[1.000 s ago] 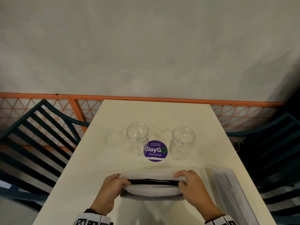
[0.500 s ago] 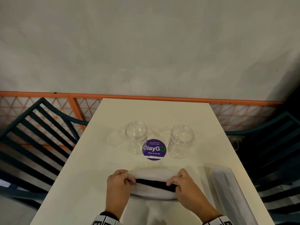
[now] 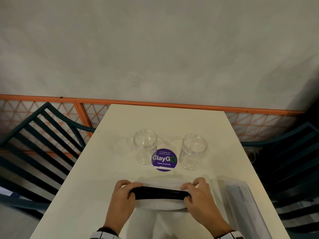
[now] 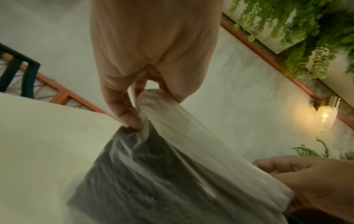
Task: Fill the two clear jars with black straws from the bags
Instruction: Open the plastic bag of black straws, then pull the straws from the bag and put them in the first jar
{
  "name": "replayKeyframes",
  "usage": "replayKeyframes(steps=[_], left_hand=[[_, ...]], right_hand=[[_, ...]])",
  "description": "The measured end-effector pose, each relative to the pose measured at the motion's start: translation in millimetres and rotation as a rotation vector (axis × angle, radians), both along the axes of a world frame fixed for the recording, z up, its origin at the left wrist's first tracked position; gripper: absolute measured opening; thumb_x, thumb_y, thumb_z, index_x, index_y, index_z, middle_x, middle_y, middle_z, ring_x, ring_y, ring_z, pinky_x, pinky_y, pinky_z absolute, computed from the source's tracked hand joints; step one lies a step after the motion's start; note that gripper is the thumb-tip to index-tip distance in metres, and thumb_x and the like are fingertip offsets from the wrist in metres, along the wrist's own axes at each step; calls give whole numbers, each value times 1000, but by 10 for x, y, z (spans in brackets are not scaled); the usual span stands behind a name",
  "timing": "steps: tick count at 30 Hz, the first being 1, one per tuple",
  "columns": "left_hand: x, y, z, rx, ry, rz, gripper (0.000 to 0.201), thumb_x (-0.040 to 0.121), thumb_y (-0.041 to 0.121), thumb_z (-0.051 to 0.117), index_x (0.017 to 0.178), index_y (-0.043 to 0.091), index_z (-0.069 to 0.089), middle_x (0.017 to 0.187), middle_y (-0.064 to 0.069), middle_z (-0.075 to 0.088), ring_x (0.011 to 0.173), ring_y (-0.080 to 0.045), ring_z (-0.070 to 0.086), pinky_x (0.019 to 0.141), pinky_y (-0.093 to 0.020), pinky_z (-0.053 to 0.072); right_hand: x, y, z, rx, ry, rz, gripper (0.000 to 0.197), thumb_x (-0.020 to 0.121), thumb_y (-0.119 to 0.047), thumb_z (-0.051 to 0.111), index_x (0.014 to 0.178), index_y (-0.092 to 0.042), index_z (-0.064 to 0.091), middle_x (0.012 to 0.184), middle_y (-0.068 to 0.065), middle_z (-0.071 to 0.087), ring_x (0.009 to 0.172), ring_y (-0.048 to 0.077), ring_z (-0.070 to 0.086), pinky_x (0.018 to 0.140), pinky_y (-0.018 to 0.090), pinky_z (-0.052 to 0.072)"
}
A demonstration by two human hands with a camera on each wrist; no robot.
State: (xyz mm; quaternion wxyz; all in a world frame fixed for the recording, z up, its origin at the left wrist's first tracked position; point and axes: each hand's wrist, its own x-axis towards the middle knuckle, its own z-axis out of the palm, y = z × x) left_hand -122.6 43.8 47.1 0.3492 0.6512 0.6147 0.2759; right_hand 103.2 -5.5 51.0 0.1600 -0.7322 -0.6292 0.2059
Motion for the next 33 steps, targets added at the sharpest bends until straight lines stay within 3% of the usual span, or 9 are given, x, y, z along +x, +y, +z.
replayKeyframes(steps=[4, 6, 12, 16, 20, 22, 25, 29, 33], left_hand=[[-18, -35, 142, -11, 73, -69, 50, 81, -10, 45, 95, 37, 59, 109, 1, 41, 97, -15, 50, 88, -15, 40], [-2, -40, 261, 42, 100, -83, 46, 79, -8, 48, 102, 28, 65, 110, 2, 40, 97, -17, 52, 88, -17, 40], [38, -101, 669, 245, 106, -133, 47, 77, -3, 52, 110, 27, 65, 112, 8, 37, 101, -13, 52, 82, -5, 35], [92, -131, 804, 365, 61, -230, 45, 76, -1, 55, 111, 25, 66, 109, 17, 40, 104, 8, 43, 85, 6, 30], [82, -101, 845, 298, -74, -336, 35, 80, 8, 64, 109, 27, 66, 109, 27, 47, 105, 8, 50, 87, -1, 40], [-4, -69, 898, 194, -255, -388, 29, 79, 22, 68, 107, 28, 68, 110, 19, 59, 104, -1, 58, 91, -11, 46], [-267, 36, 861, 337, -259, -227, 39, 74, 38, 71, 112, 35, 64, 120, 23, 56, 116, 5, 49, 94, -4, 37], [-565, 150, 692, -19, -259, -248, 66, 73, 23, 70, 126, 48, 39, 135, 28, 42, 113, 16, 48, 88, -4, 41], [-514, 143, 562, -27, -351, -236, 50, 78, -5, 65, 95, 41, 71, 105, 19, 71, 97, -3, 67, 77, -8, 49]], right_hand=[[-84, 116, 167, 253, -51, 63, 20, 73, -7, 66, 89, -20, 69, 85, -2, 44, 81, 19, 48, 73, 24, 42], [-283, 186, 292, 247, 33, 216, 18, 79, -11, 60, 93, -17, 68, 90, 2, 57, 89, 20, 57, 79, 21, 42], [-642, 339, 436, 126, 152, 393, 51, 81, -26, 62, 129, -24, 45, 128, -4, 52, 116, 9, 46, 93, 14, 36], [-678, 336, 442, 151, 312, 375, 46, 80, -31, 65, 123, -25, 50, 119, -7, 61, 92, -9, 48, 76, -6, 33], [-609, 346, 309, 140, 385, 273, 21, 76, -31, 68, 96, -26, 61, 93, -10, 66, 84, 5, 58, 77, 15, 48], [-549, 336, 285, 113, 446, 229, 20, 78, -24, 67, 85, -42, 59, 82, -21, 65, 82, 1, 61, 75, 21, 53], [-452, 330, 266, 67, 483, 190, 18, 80, -19, 63, 87, -35, 62, 86, -14, 69, 85, 7, 64, 78, 29, 56], [-346, 342, 210, 27, 506, 166, 22, 80, -19, 63, 102, -21, 62, 96, -1, 71, 89, 13, 66, 83, 38, 55], [-312, 347, 179, -5, 541, 170, 27, 76, -16, 59, 102, -24, 63, 96, 0, 71, 91, 16, 65, 83, 42, 55]])
